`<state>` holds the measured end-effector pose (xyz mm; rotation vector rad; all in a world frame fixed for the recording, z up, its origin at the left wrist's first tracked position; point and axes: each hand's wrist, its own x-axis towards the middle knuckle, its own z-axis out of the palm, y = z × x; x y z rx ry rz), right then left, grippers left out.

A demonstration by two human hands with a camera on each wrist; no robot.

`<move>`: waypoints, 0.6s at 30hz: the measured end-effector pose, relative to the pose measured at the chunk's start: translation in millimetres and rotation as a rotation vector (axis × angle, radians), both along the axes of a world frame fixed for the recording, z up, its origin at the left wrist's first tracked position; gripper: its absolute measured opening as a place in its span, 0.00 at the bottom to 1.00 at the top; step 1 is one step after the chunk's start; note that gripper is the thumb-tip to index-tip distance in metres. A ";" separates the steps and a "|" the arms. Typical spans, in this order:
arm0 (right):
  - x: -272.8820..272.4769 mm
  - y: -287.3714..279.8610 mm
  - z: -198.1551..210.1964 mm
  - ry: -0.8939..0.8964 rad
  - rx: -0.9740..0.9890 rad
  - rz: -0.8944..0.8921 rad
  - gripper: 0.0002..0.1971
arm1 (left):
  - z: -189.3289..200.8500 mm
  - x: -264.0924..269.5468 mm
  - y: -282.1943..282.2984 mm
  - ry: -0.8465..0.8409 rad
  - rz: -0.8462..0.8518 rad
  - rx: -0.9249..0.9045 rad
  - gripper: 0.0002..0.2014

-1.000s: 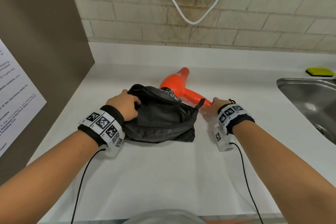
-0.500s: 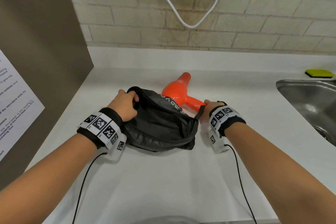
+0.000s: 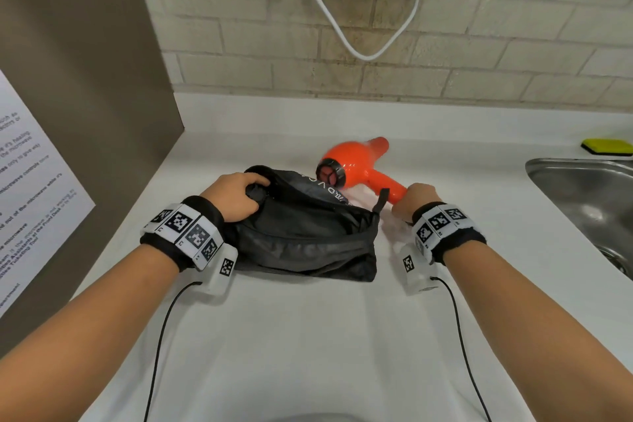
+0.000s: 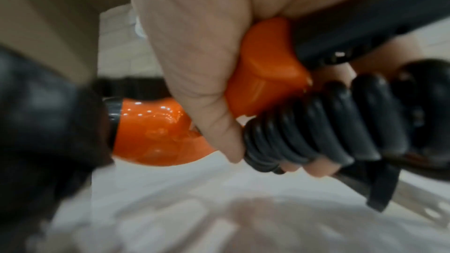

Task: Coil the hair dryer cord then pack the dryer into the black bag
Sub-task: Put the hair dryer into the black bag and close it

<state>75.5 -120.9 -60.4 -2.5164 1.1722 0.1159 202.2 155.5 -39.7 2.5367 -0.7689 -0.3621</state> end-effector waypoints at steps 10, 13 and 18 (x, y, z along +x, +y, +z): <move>-4.1 43.5 66.6 -0.763 0.605 0.175 0.07 | 5.5 -2.3 -4.1 0.115 -0.088 0.033 0.27; -2.9 61.6 69.3 -0.746 0.685 0.326 0.09 | 8.8 -8.7 -7.6 0.148 -0.161 0.025 0.29; 3.2 70.9 45.3 -0.564 0.841 0.412 0.07 | 12.3 -14.0 -10.2 0.157 -0.188 -0.074 0.34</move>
